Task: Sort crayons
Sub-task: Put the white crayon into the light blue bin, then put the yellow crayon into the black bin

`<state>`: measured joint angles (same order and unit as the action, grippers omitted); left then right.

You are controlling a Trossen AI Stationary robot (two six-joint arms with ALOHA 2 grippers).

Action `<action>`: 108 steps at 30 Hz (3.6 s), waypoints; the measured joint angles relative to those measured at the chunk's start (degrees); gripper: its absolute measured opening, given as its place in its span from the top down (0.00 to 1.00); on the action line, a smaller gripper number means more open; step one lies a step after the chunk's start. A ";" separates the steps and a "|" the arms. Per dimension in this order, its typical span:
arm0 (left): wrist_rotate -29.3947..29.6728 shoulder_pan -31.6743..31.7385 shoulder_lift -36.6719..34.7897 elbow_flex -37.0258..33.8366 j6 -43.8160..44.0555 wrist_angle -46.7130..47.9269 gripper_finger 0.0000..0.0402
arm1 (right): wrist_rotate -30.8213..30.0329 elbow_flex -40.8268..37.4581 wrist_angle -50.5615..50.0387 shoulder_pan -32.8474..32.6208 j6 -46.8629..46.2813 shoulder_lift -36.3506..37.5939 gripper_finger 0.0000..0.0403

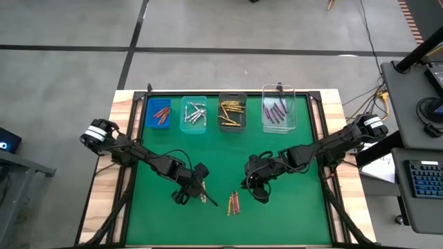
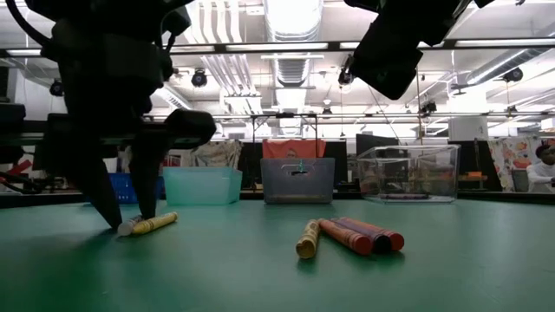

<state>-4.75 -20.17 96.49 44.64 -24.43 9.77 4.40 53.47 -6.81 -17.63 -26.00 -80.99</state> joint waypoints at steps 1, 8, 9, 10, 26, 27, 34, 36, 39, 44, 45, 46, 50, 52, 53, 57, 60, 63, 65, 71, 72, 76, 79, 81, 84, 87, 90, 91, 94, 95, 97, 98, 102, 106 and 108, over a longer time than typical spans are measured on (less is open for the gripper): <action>-0.16 -0.02 0.02 0.00 0.00 0.10 0.79 | 0.00 0.00 0.00 0.00 0.00 0.00 0.85; -0.50 -0.05 0.06 -0.07 -0.13 0.74 0.98 | 0.00 0.00 0.00 0.00 0.00 0.00 0.85; -0.56 -0.06 0.03 -0.06 -0.13 1.14 0.98 | 0.00 0.00 0.02 0.00 0.00 0.00 0.85; -0.66 -0.06 -0.09 -0.04 -0.05 1.48 0.98 | 0.00 0.00 0.02 0.00 0.00 0.00 0.85; 7.24 2.78 -13.59 0.66 3.11 12.05 1.00 | 0.02 -0.02 -0.41 0.00 0.30 0.00 0.85; 7.29 3.83 -15.04 0.66 3.51 12.35 1.00 | 0.00 -0.02 -0.49 0.00 0.35 0.00 0.85; 7.79 15.98 -24.18 0.61 6.39 13.90 1.00 | 0.00 -0.02 -0.66 0.00 0.59 0.00 0.85; 9.61 20.84 -25.83 0.61 6.89 14.50 1.00 | 0.00 -0.02 -0.66 0.00 0.70 0.00 0.85; 11.87 28.78 -27.29 0.62 6.99 14.80 1.00 | -0.05 -0.02 -0.66 0.01 0.90 0.00 0.85; 11.93 42.33 -25.36 3.76 7.04 18.49 1.00 | -1.66 -0.02 -0.72 0.02 2.05 0.00 0.85; 11.93 44.61 -24.37 4.92 7.04 19.32 1.00 | -1.70 -0.02 -0.80 0.02 2.36 0.00 0.85; 11.93 46.65 -23.24 6.16 7.02 20.35 1.00 | -1.86 -0.02 -0.82 0.02 2.68 0.00 0.85; 11.81 53.66 -17.14 12.15 6.00 25.80 1.00 | -2.97 -0.02 -1.02 0.02 3.06 0.00 0.85; 11.82 56.02 -13.52 15.25 5.84 29.00 1.00 | -3.00 -0.02 -1.39 0.02 3.06 0.00 0.85; 11.81 56.96 -11.52 16.84 5.87 30.67 1.00 | -3.02 -0.02 -1.65 0.02 3.06 0.00 0.85; 11.77 58.90 -3.38 23.24 7.01 37.25 1.00 | -3.04 -0.02 -1.98 0.02 3.08 0.00 0.85; 11.88 59.06 1.78 27.41 6.97 40.11 1.00 | -3.04 -0.02 -2.02 0.02 3.09 0.00 0.85; 14.44 59.06 5.26 30.63 6.79 41.74 1.00 | -3.04 -0.02 -2.32 0.02 3.10 0.00 0.85; 16.68 59.08 6.78 32.01 6.91 41.89 1.00 | -3.05 -0.02 -2.69 0.02 3.10 0.00 0.85; 17.74 59.06 8.98 34.61 7.74 42.17 1.00 | -3.06 -0.02 -3.48 0.04 3.20 0.00 0.85; 17.74 59.06 9.22 34.73 7.83 42.19 1.00 | -3.06 -0.02 -3.48 0.04 3.26 0.00 0.85; 17.72 59.06 9.72 34.82 8.34 41.71 1.00 | -3.06 -0.02 -3.48 0.04 3.52 0.00 0.85; 17.72 59.06 10.20 34.39 8.48 41.77 1.00 | -3.06 -0.02 -3.50 0.04 3.71 0.00 0.85; 17.72 59.06 10.30 34.34 8.48 41.69 1.00 | -3.06 -0.02 -3.49 0.04 3.72 0.00 0.85; 17.72 59.06 10.27 34.45 8.95 41.16 0.97 | -3.06 -0.02 -3.50 0.04 3.72 0.00 0.85; 17.72 59.06 10.25 34.49 9.09 40.54 0.94 | -3.06 -0.02 -3.52 0.04 3.72 0.00 0.85; 17.72 59.06 10.25 34.48 9.05 40.35 0.91 | -3.06 -0.02 -3.52 0.04 3.72 0.00 0.85; 17.72 59.06 10.25 34.48 9.05 40.34 0.89 | -3.06 -0.02 -3.52 0.04 3.69 0.00 0.85; 17.72 59.06 10.25 34.47 9.03 40.31 0.86 | -3.06 -0.02 -3.52 0.04 3.69 0.00 0.85; 17.72 59.06 10.25 34.47 9.03 40.24 0.85 | -3.06 -0.02 -3.52 0.04 3.69 0.00 0.85; 17.72 59.06 10.21 34.47 9.05 40.18 0.84 | -3.06 -0.02 -3.54 0.04 3.69 0.00 0.85; 17.70 59.00 10.18 34.47 9.07 40.18 0.84 | -3.05 -0.02 -3.54 0.04 3.69 0.00 0.85; 14.29 58.57 8.67 34.45 9.57 40.34 0.83 | -3.04 -0.02 -3.54 0.04 3.69 0.00 0.85; 7.96 57.55 5.62 34.43 11.57 40.31 0.83 | -3.04 -0.02 -3.54 0.04 3.69 0.00 0.85; 6.34 56.53 3.53 34.38 12.79 40.20 0.83 | -3.04 -0.02 -3.54 0.04 3.64 0.00 0.85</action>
<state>1.59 36.36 100.02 79.02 -11.63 49.97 1.37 53.45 -10.35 -17.58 -22.36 -80.99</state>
